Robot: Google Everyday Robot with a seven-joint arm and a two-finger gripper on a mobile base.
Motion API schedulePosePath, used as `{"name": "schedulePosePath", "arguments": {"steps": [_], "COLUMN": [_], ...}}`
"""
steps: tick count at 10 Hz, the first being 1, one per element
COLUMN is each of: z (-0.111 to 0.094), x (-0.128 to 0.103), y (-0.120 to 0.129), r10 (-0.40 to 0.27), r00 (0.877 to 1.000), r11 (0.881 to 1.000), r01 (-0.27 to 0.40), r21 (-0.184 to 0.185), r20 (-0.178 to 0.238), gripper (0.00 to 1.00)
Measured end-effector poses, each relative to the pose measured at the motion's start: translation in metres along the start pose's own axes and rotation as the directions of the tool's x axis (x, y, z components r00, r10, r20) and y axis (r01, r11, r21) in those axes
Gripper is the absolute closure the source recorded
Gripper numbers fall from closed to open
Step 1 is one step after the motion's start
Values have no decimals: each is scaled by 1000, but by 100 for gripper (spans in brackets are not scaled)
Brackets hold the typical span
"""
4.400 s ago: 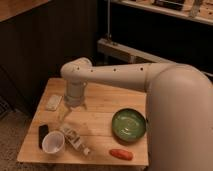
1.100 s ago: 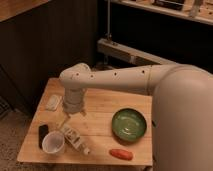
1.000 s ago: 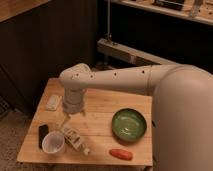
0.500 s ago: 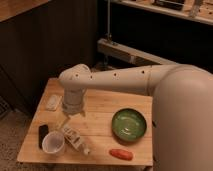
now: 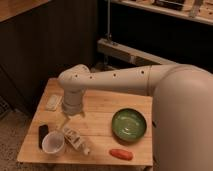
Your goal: Pick up the ceramic cup
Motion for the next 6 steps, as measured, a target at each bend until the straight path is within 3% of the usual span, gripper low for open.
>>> {"name": "schedulePosePath", "arguments": {"steps": [6], "z": [3], "x": [3], "y": [3], "r10": [-6], "r00": [1000], "r11": [1000], "r01": [6], "r21": [2], "r20": [-5], "gripper": [20]}}
